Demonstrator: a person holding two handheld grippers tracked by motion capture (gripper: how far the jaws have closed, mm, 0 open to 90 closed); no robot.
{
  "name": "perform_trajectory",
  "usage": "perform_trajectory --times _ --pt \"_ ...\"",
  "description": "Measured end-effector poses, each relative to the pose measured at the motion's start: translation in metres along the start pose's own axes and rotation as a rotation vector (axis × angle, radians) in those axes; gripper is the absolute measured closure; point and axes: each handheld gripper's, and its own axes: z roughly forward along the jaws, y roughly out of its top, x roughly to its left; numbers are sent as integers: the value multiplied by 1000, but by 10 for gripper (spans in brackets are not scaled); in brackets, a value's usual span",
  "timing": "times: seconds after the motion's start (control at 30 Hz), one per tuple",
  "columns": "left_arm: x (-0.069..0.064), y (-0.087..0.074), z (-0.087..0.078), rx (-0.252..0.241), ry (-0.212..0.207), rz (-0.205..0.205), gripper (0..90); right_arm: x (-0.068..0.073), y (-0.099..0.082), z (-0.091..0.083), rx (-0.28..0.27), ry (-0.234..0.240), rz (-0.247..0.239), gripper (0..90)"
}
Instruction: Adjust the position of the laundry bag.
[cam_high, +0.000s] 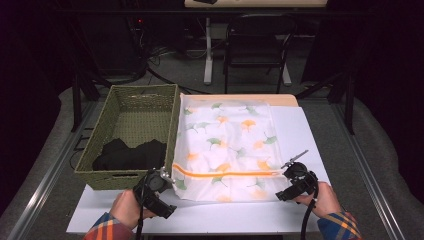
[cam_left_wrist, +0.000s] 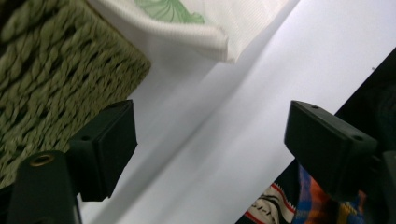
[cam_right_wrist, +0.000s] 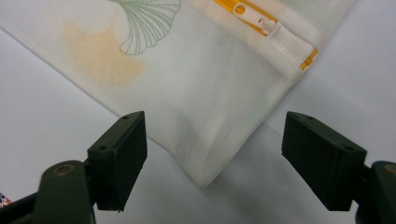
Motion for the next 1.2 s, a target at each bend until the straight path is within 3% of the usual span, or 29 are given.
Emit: perform_trajectory --times 0.4,0.83,1.03,1.2 --pt "-3 8 0 -74 3 -28 284 -1 -1 2 -29 -16 43 364" --pt "-4 12 9 -105 7 -49 492 -3 -2 3 -49 -73 80 531" --pt "-3 9 15 -119 5 -70 564 -4 -2 6 -35 -88 83 558" --pt "-2 9 18 -124 -3 -64 615 -5 -3 9 -25 -89 80 590"
